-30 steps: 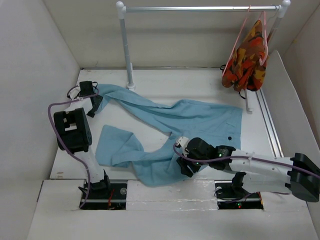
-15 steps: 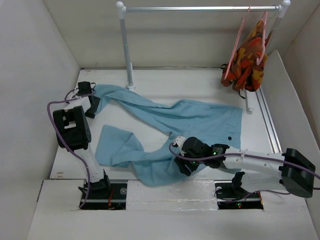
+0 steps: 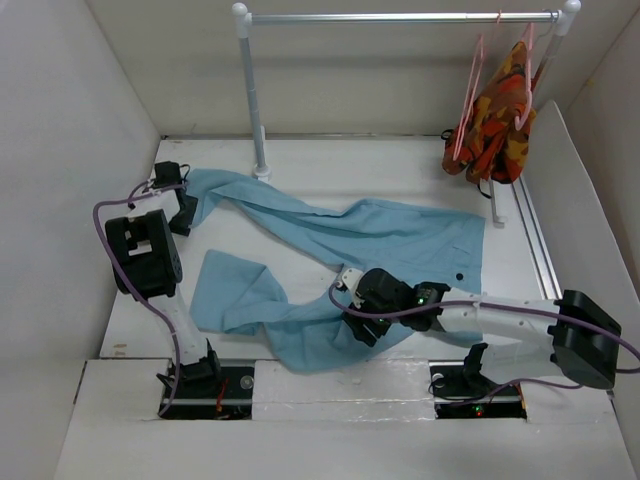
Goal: Place the trousers on the hanger
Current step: Flatten out the trousers at the center of the board.
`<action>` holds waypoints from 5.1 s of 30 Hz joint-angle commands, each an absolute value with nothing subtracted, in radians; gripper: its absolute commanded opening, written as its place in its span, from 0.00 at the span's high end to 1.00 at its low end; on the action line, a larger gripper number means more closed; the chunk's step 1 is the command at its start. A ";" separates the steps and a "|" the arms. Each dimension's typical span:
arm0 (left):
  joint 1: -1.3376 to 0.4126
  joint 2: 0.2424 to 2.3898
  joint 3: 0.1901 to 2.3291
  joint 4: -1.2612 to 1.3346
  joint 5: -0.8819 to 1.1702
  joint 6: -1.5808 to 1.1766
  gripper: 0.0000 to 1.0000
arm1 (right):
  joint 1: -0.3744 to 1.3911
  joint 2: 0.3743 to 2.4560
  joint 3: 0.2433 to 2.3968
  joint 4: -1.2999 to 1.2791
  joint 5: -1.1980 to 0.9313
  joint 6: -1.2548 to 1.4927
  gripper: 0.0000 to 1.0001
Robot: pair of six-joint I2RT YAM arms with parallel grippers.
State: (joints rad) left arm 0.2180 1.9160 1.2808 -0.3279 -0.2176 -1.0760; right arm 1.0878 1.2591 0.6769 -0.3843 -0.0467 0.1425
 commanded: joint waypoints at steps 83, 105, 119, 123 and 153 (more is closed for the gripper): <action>-0.482 1.169 0.862 -0.250 -0.155 -0.663 0.37 | -0.248 1.643 0.859 -0.043 -0.276 0.287 0.86; -0.482 1.094 0.858 -0.738 -0.190 -0.797 0.30 | -0.431 1.648 1.207 -0.111 -0.088 0.216 1.00; -0.472 0.766 0.842 -1.026 -0.167 -1.096 0.28 | -0.149 1.286 0.941 -0.112 -0.181 0.215 0.29; -0.463 0.747 0.715 -0.839 -0.150 -1.251 0.38 | 0.002 1.044 0.779 -0.101 -0.244 0.201 0.31; 0.057 1.126 0.784 -0.739 -0.486 -1.052 1.00 | 0.310 0.822 0.795 -0.483 -0.305 0.012 0.33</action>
State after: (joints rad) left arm 0.0227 1.2259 0.6983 -0.6533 -0.3061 -1.1152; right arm 0.3141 0.8265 0.7856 -0.4881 -0.3103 0.0246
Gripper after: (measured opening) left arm 0.014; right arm 0.666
